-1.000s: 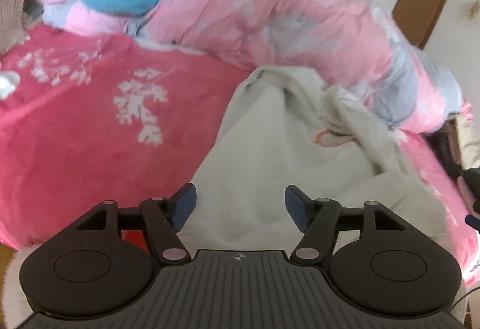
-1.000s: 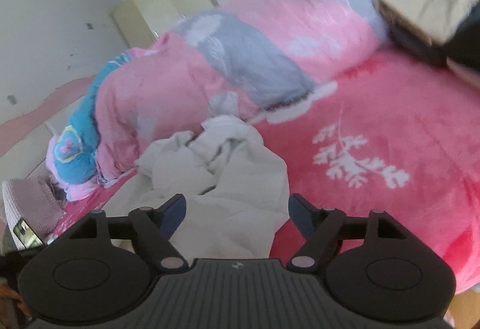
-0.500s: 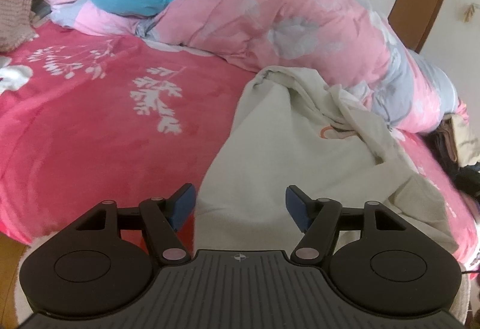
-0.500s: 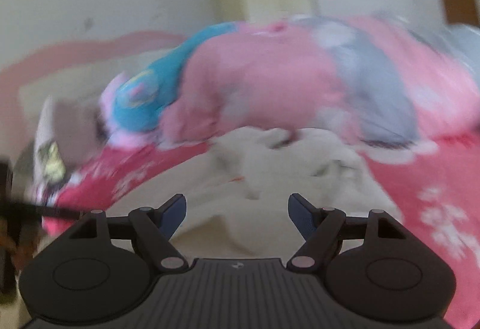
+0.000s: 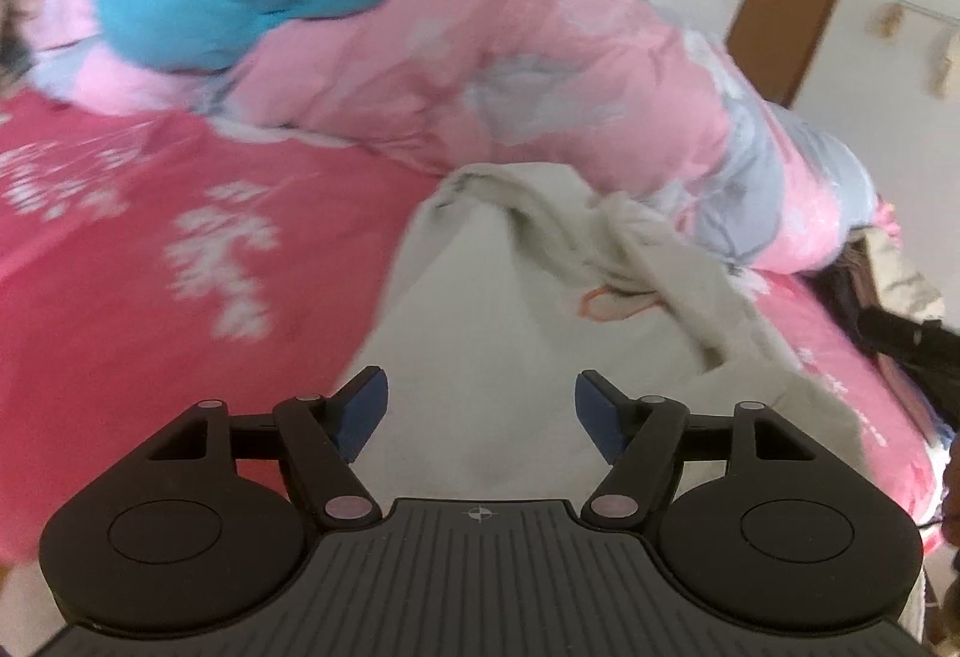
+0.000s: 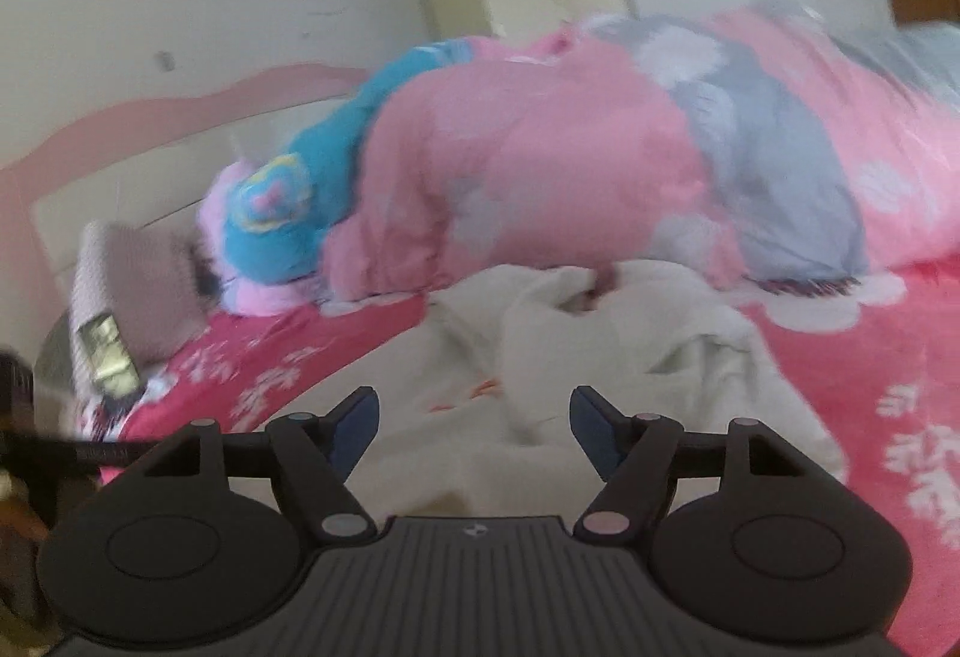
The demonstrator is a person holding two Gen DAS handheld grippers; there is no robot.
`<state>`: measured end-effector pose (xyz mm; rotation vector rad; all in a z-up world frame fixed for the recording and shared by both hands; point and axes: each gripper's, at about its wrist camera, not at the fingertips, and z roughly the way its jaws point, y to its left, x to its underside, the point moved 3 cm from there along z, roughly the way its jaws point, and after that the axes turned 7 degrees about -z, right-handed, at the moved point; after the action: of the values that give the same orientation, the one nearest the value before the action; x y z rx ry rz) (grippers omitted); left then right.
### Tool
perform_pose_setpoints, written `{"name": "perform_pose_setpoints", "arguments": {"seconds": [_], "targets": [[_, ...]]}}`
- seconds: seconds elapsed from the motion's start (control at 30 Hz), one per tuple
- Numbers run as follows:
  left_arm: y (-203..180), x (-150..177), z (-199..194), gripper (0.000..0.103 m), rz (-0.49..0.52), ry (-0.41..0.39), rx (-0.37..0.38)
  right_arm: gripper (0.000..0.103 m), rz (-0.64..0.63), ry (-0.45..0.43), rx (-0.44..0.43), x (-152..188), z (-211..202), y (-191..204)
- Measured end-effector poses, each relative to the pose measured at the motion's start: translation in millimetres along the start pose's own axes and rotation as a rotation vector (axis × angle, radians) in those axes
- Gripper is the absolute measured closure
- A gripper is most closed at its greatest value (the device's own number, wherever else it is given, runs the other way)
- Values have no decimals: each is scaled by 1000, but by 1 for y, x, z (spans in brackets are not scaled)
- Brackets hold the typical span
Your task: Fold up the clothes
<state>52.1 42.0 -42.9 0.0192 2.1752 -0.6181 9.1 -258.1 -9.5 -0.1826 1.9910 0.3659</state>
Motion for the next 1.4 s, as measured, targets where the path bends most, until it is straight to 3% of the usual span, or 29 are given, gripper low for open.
{"name": "perform_pose_setpoints", "arguments": {"seconds": [0.17, 0.37, 0.47, 0.57, 0.7, 0.77, 0.83, 1.07, 1.23, 1.4], "targets": [[-11, 11, 32, 34, 16, 30, 70, 26, 194, 86, -14, -29, 29, -45], [4, 20, 44, 34, -11, 46, 96, 28, 283, 194, 27, -61, 116, -87], [12, 20, 45, 34, -12, 21, 130, 31, 406, 271, -60, -66, 168, -97], [18, 20, 46, 34, -13, -9, 152, 30, 396, 359, -108, -61, 208, -81], [25, 20, 47, 34, -42, -33, 184, 28, 326, 339, -87, -71, 205, -64], [27, 19, 46, 34, -59, -40, 196, 43, 291, 329, -77, -76, 203, -55], [28, 17, 43, 34, -77, -44, 200, 96, 256, 318, -66, -81, 201, -47], [48, 5, 26, 34, -220, -86, 234, 96, 133, 282, -30, -98, 195, -18], [59, 6, 25, 34, -272, -98, 226, 96, 77, 184, -131, -149, 186, 23], [69, 9, 25, 34, -340, -108, 258, 96, 3, 133, -261, -192, 218, 86]]}}
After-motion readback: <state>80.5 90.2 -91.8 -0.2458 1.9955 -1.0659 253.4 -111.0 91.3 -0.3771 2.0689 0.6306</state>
